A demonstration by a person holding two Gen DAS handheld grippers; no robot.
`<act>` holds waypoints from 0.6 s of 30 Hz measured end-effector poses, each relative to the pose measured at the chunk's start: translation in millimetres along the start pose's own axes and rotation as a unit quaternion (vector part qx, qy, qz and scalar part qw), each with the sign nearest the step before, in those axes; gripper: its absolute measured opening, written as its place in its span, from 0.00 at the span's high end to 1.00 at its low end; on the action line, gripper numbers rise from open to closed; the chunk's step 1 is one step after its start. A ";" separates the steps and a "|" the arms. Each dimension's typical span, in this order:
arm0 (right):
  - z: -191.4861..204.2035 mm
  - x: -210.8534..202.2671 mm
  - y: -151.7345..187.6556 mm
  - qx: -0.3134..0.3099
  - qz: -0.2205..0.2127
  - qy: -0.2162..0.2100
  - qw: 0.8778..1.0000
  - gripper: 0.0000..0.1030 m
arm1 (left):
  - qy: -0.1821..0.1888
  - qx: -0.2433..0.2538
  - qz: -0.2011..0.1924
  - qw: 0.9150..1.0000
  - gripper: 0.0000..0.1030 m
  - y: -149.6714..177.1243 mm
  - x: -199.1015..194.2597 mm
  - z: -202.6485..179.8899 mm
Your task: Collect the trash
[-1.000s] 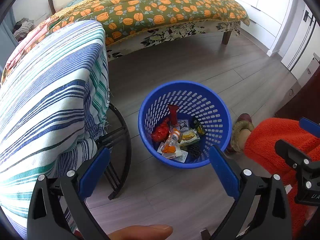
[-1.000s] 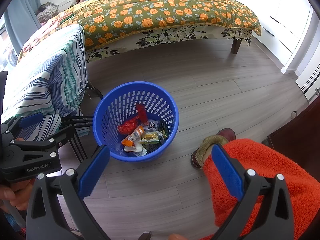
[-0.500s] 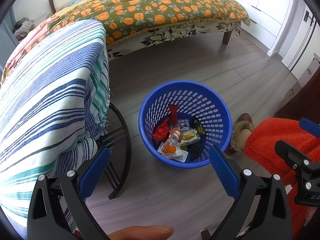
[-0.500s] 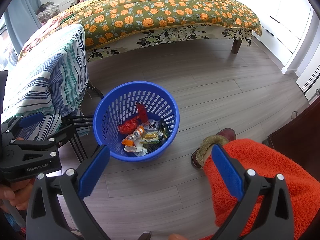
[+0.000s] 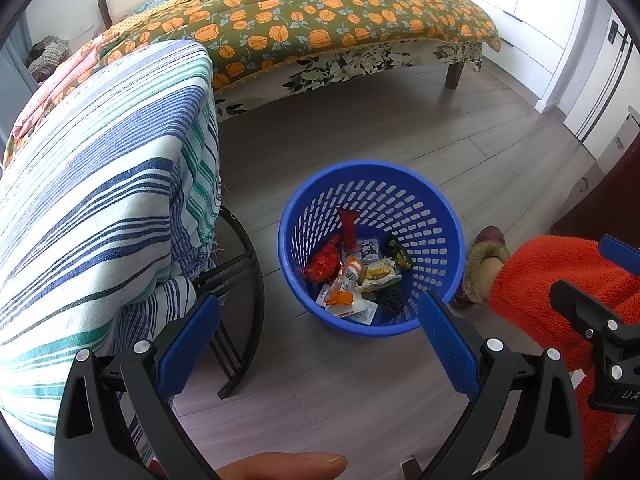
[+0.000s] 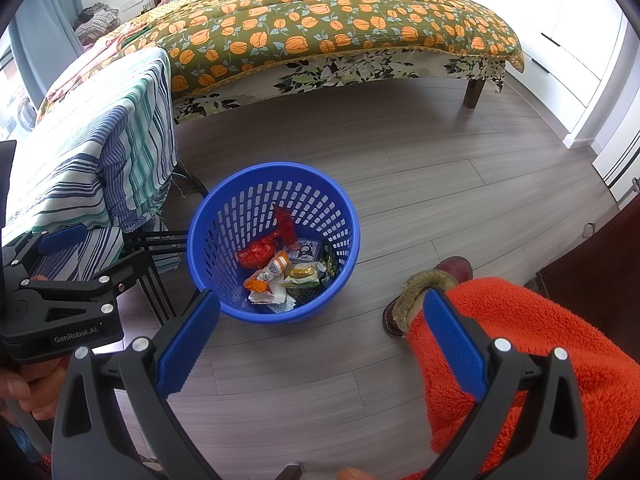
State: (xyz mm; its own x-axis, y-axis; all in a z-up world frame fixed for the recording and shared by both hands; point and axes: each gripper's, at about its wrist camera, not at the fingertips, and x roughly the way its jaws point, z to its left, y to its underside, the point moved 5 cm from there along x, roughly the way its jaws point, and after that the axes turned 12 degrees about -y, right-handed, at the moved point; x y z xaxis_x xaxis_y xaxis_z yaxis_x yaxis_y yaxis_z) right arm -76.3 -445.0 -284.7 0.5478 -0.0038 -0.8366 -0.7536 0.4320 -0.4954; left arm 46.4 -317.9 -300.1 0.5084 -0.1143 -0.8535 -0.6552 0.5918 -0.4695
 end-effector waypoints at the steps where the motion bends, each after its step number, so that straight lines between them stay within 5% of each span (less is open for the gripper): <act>1: 0.2 0.1 0.0 0.000 0.000 0.000 1.000 0.05 | 0.000 0.000 0.000 1.000 0.05 0.0 0.1 0.0; 18: 4.7 0.6 3.1 -0.002 0.003 0.001 1.000 0.04 | -0.005 -0.008 0.000 1.000 0.05 2.7 3.3 9.4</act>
State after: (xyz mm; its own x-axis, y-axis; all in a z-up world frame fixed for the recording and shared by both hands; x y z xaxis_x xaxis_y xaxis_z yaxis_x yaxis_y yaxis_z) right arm -76.7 -439.4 -285.7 0.5429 -0.0022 -0.8398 -0.7580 0.4291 -0.4912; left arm 51.5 -309.2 -302.1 0.5139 -0.1062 -0.8513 -0.6645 0.5784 -0.4733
